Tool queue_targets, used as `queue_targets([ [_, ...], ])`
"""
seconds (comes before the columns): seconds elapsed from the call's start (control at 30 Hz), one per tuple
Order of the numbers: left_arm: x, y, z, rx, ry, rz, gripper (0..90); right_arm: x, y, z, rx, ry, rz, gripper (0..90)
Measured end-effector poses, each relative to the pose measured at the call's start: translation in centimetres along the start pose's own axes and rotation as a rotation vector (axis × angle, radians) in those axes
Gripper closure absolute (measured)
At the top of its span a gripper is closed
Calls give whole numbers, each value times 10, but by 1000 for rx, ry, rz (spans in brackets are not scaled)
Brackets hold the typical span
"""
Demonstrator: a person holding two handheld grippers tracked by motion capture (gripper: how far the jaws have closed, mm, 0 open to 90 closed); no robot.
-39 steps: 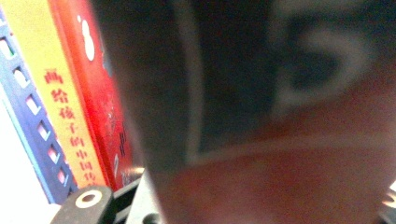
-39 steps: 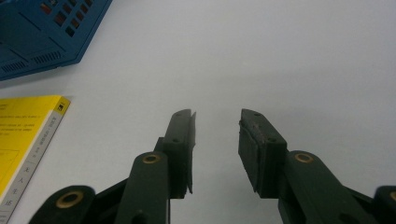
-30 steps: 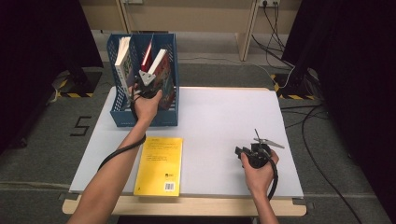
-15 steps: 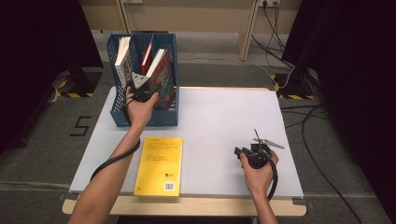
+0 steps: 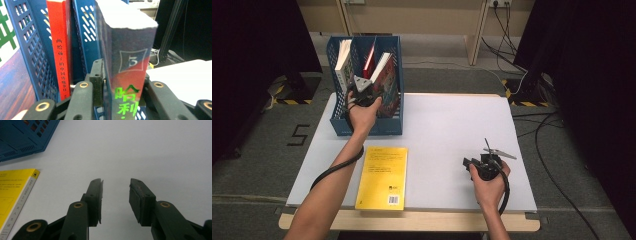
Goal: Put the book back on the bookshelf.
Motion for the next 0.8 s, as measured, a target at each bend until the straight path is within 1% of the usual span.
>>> queue_targets([
  [0.1, -2, 0, 0, 4, -6, 7, 688, 0, 0, 0, 2, 0, 1, 623],
  [0.2, -4, 0, 0, 5, -3, 11, 687, -1, 0, 0, 6, 0, 2, 622],
  [0.37, -6, 0, -1, -18, 0, 21, 706, -1, 0, 0, -2, -2, 5, 620],
  [0.4, -6, 0, -1, -14, 1, 21, 716, -1, 0, -1, 6, -1, 3, 620],
  [0.5, -6, 0, -2, -6, -5, 19, 735, -1, -1, -1, -1, -1, 10, 619],
  [0.6, -6, 0, -2, -6, -10, 18, 741, -1, -1, -1, 0, -1, 11, 620],
  [0.67, -6, 0, -3, -4, -16, 6, 742, -1, 0, -2, 0, -1, 7, 620],
  [0.7, -6, 0, -2, 7, -15, 4, 743, -1, 0, -2, 2, -1, 7, 620],
  [0.73, -6, 0, -1, 12, -15, 1, 743, -1, -1, -2, -4, -1, 9, 620],
  [0.8, -7, 1, 0, 20, -15, -4, 744, -2, -1, -2, 1, -2, 11, 620],
])
Point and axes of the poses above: each handheld gripper's, and its own axes: x roughly backward along the jaws, y roughly out of its top, z roughly to its left, the point moved 6 cm from there along -x, roughly forward along the jaws, and after that the axes turned 8 degrees about -x, right-handed, at the moved point
